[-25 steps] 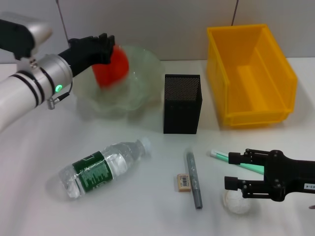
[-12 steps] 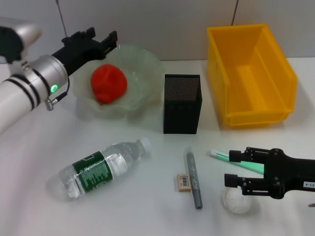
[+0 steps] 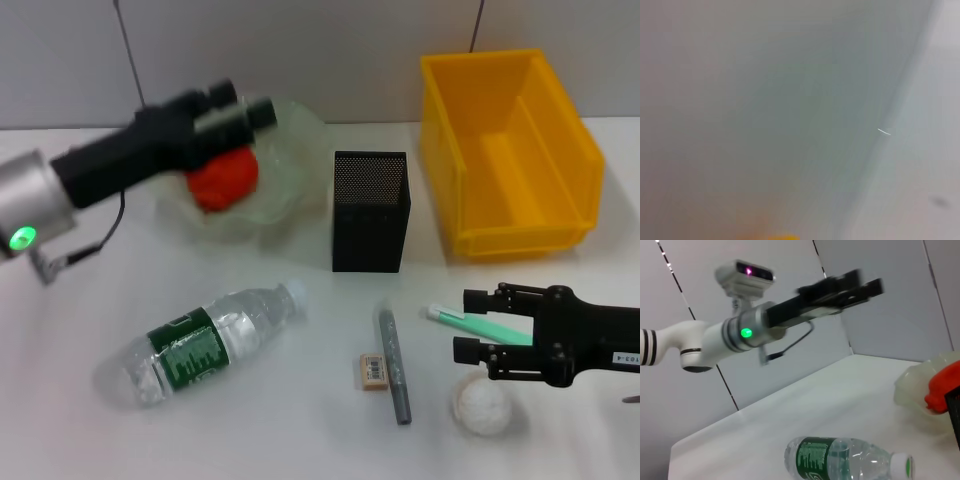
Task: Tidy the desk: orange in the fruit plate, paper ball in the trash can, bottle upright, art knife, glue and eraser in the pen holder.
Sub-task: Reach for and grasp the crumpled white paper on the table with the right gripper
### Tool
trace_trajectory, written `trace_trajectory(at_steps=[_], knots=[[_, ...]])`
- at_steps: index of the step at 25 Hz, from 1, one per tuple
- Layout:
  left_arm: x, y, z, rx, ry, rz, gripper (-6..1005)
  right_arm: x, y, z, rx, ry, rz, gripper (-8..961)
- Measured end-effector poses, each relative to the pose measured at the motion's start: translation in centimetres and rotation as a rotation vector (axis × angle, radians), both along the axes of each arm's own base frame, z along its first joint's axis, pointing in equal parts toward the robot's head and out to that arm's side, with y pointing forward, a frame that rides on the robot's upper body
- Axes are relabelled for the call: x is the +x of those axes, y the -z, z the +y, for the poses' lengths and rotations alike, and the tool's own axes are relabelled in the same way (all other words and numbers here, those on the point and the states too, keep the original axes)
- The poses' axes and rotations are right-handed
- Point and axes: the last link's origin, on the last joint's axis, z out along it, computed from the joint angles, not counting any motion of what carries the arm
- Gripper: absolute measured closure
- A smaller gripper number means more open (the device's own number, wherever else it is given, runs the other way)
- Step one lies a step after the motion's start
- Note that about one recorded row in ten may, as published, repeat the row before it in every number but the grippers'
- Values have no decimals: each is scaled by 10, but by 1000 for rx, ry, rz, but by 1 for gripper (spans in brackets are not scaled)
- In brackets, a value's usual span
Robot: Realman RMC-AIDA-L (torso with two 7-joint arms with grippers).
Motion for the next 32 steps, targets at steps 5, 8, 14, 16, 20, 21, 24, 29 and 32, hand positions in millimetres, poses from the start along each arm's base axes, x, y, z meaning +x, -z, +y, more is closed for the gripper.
trace_trajectory(at_steps=[5,8,14,16,20,21,24,29,32], knots=[[-12,-5,-37,-213,128,56,186,-4,-3,5,-5,-6,-2,191],[-19,3,-56,-349,188,124,186,-5,-6,8,-12,-8,-5,191],[-31,17,-78,-407,241,182,187,-11,-11,15,-51,3,-36,191],[-34,18,-80,-391,240,173,187,-18,-18,21,-88,12,-54,191],[-36,20,-83,-367,238,152,187,-40,-35,34,-198,11,-165,190],[-36,20,-83,-365,239,150,187,-46,-38,36,-240,-1,-220,190],[-34,22,-82,-363,248,148,187,-63,-44,45,-331,-39,-385,190],[-33,23,-82,-367,247,145,187,-79,-41,55,-408,-96,-616,190],[-34,24,-82,-369,239,144,186,-85,-33,58,-423,-139,-704,190]])
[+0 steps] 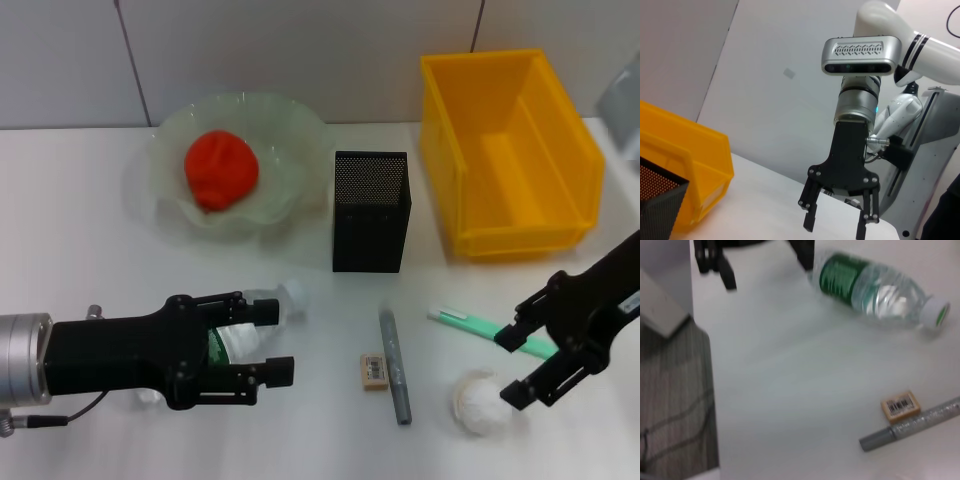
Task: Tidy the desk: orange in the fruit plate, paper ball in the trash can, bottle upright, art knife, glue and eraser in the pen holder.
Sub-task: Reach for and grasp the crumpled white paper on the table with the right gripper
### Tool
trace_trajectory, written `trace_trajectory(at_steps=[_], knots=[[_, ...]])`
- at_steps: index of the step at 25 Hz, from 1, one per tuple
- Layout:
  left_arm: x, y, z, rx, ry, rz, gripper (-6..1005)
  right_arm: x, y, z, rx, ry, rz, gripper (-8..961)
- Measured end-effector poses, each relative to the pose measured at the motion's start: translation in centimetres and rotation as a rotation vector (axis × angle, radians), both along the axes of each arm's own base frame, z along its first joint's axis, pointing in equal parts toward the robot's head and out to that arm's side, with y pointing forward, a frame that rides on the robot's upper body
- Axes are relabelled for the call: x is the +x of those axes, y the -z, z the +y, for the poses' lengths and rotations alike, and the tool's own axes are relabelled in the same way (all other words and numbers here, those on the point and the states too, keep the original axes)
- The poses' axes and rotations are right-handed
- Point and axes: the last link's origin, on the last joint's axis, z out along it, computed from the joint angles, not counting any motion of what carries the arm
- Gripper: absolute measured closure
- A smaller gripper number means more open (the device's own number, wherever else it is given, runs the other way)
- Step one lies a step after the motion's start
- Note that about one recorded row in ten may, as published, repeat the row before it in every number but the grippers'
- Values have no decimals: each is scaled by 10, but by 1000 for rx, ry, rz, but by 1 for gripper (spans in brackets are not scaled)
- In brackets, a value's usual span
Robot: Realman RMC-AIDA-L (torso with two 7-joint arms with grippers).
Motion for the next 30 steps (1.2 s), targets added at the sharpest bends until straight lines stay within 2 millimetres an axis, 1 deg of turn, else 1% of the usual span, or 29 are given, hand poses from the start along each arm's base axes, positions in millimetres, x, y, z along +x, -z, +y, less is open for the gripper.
trace_trajectory(at_steps=[1,2,4,9,22,30], knots=[[0,0,0,0,-1,1,186,-4,7,1,-10,-36,-36,190],[0,0,0,0,-1,1,186,-4,7,1,-10,-36,-36,190],[-4,1,-2,1,-16,6,186,-5,14,0,-20,-68,-67,190],[-4,0,-1,2,-22,5,186,-7,32,-2,-29,-137,-131,191],[-3,-3,2,28,-27,-4,187,-1,57,-1,-8,-230,-198,191],[-2,-2,4,37,-25,-4,187,0,62,-1,-11,-251,-217,190]])
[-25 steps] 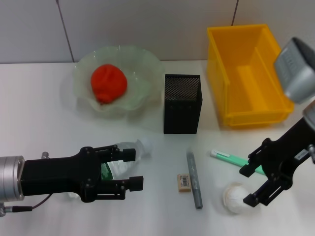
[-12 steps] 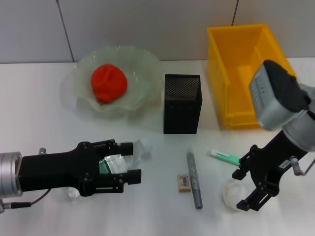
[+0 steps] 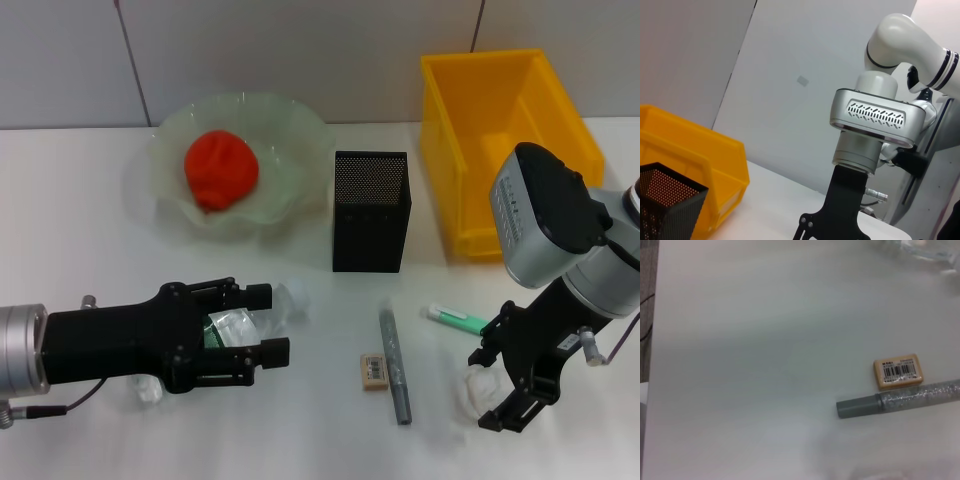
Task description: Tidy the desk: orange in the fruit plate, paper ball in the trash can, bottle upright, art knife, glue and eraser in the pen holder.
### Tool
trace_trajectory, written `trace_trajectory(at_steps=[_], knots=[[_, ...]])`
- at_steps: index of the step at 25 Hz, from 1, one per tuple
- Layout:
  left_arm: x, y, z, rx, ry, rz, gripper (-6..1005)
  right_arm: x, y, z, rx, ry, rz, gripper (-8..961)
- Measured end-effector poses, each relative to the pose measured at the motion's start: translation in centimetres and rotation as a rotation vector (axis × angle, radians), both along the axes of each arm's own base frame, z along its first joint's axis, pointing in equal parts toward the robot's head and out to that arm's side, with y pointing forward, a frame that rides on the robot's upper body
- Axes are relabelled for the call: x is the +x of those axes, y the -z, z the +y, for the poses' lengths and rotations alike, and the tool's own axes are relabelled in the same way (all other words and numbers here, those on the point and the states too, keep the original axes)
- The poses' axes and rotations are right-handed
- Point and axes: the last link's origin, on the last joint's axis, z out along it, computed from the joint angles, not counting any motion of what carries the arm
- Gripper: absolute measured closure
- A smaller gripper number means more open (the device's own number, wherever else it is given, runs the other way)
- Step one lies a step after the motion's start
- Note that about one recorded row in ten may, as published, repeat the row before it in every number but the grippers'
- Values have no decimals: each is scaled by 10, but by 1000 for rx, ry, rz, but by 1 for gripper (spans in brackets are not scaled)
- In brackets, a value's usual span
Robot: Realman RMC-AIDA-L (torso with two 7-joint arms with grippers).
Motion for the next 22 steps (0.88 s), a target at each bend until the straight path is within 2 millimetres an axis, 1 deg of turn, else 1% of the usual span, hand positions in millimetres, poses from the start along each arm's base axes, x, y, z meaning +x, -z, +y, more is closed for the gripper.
trace_trajectory(at_steps=[4,10,14,15,18,22], knots=[[1,1,0,1,1,-2,187,1,0,1,4,-1,-11,190],[1,1,1,9,-2,-3,186,1,0,1,8,2,-10,298],[1,1,2,12,-5,-6,187,-4,-6,3,18,7,2,467],[1,1,2,12,-5,-6,187,-7,-10,4,25,9,14,509],[1,1,2,12,-5,-6,187,-17,-27,8,54,23,61,537],[1,1,2,13,-5,-7,186,-33,-61,18,135,41,163,534]])
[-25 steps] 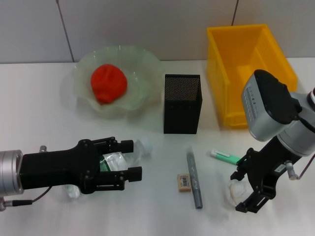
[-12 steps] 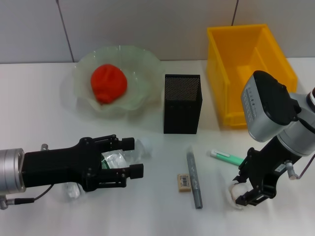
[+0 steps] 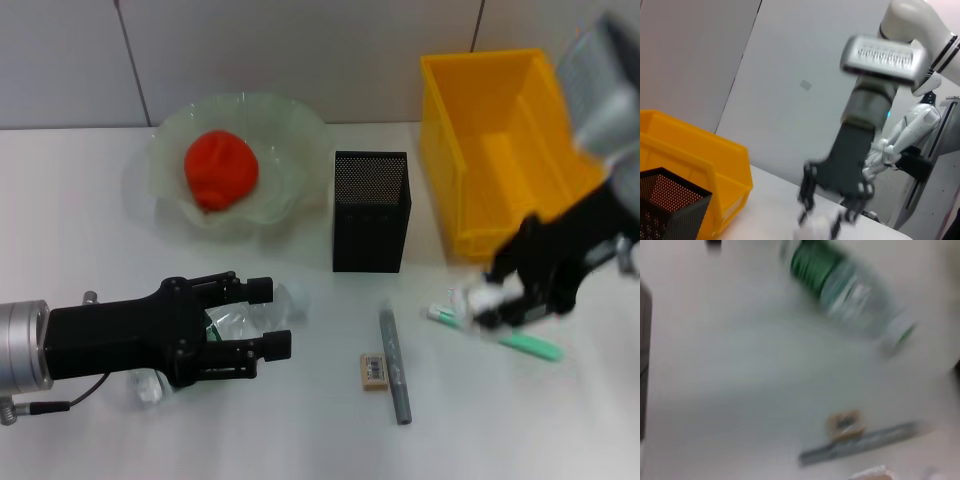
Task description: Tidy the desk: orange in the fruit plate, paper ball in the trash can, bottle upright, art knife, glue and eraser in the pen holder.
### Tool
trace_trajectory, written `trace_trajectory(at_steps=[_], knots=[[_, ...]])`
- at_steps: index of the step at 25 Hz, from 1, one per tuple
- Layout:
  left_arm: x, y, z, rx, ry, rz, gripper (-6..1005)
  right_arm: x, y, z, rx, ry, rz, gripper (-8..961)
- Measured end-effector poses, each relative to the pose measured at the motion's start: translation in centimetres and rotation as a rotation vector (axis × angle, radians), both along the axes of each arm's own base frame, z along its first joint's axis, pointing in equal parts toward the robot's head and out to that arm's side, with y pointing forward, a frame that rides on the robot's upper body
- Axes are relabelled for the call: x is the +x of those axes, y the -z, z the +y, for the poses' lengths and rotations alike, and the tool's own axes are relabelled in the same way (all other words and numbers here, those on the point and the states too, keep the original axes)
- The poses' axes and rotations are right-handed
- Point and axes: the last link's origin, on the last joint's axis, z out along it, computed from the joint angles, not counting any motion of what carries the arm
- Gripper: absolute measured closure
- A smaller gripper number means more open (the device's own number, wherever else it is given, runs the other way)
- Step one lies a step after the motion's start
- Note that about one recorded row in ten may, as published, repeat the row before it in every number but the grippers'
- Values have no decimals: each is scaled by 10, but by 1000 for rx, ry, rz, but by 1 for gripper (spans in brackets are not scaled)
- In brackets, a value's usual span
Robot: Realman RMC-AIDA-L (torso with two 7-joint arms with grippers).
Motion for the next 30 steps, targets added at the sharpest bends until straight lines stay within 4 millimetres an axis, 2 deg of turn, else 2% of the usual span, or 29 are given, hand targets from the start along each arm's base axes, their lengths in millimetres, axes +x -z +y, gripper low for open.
trace_trajectory(at_steps=[7,10,12,14,21,28,30], knots=[[0,0,0,-1,1,0,186,-9,-63,29,303,59,242,528],[1,0,0,-1,2,-1,187,-2,-86,45,501,108,330,526],[1,0,0,-2,3,-2,187,5,-94,53,603,142,351,524],[1,0,0,-2,3,-2,187,15,-92,63,690,178,341,523],[1,1,0,-5,2,-5,187,23,-70,78,753,222,290,517],[1,1,0,-9,-3,-6,186,27,-53,82,742,243,235,512],[1,1,0,-9,-3,-6,186,27,-53,83,759,241,239,360]])
